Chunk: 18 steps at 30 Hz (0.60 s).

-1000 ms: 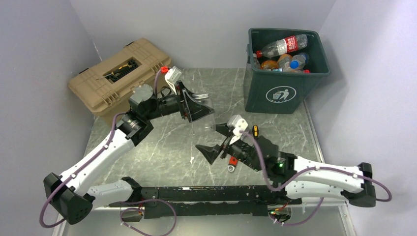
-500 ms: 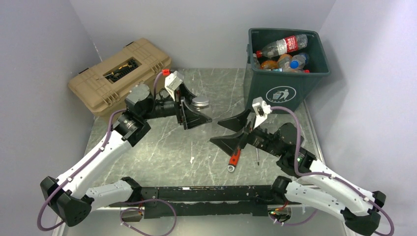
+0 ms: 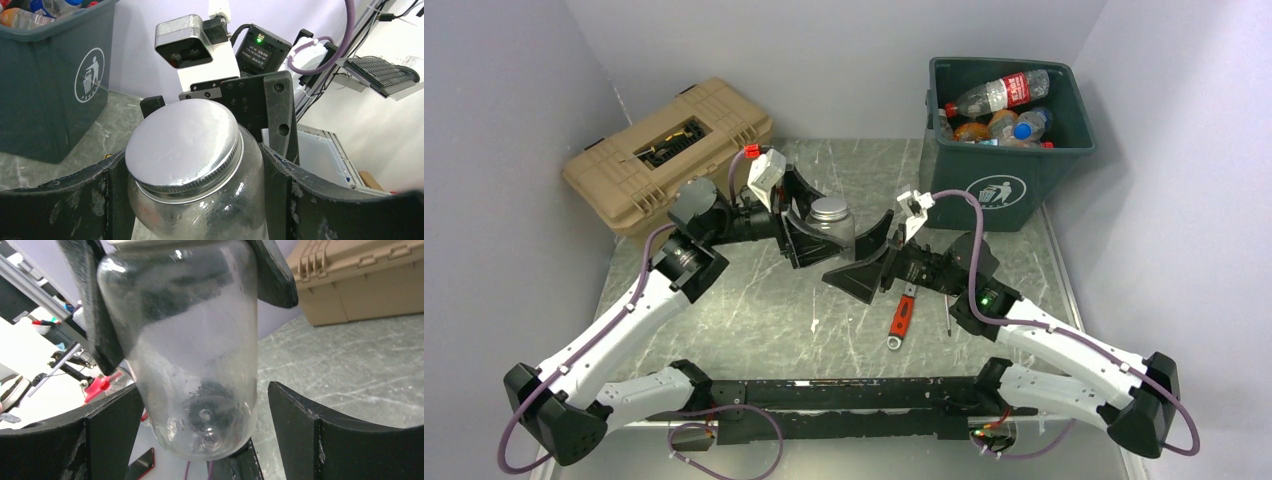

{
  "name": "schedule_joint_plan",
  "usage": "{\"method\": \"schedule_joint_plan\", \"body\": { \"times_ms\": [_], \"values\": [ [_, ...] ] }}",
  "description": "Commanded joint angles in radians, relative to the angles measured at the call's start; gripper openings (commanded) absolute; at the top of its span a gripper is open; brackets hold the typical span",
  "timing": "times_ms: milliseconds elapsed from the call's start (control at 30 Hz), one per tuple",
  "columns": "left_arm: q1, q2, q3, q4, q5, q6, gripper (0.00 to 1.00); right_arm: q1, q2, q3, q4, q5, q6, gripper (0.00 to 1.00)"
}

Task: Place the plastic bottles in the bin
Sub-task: Pick up the plastic bottle from the corner of the board.

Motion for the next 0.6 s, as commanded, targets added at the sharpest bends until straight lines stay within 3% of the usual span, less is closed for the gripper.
{"method": "schedule_joint_plan", "body": {
  "times_ms": [0, 67, 200, 233, 300, 367, 567],
  "values": [
    [-0.003, -0.015, -0.016, 0.093, 0.033, -0.024, 0.03, -0.004, 0.009, -0.022, 0.233, 0.01, 0.046, 0.93],
    [-0.005, -0.013, -0.024, 0.102, 0.034, -0.032, 0.03, -0.004, 0.028, -0.03, 0.283, 0.009, 0.059, 0.85],
    [-0.005, -0.016, -0.04, 0.112, 0.031, -0.04, 0.05, -0.004, 0.054, -0.031, 0.332, -0.009, 0.063, 0.49],
    [-0.005, -0.021, -0.04, 0.1, 0.025, -0.034, 0.15, -0.004, 0.051, -0.028, 0.325, -0.01, 0.056, 0.44],
    [-0.005, -0.034, -0.027, 0.045, -0.004, -0.013, 0.48, -0.004, 0.03, -0.018, 0.276, -0.003, 0.027, 0.37],
    [-0.005, -0.064, -0.014, -0.018, -0.094, -0.017, 0.96, -0.004, -0.007, -0.004, 0.206, 0.016, -0.025, 0.34],
    [-0.004, -0.223, 0.0, -0.094, -0.481, 0.008, 0.99, -0.009, -0.115, 0.152, -0.173, 0.23, -0.243, 0.34]
  ]
}}
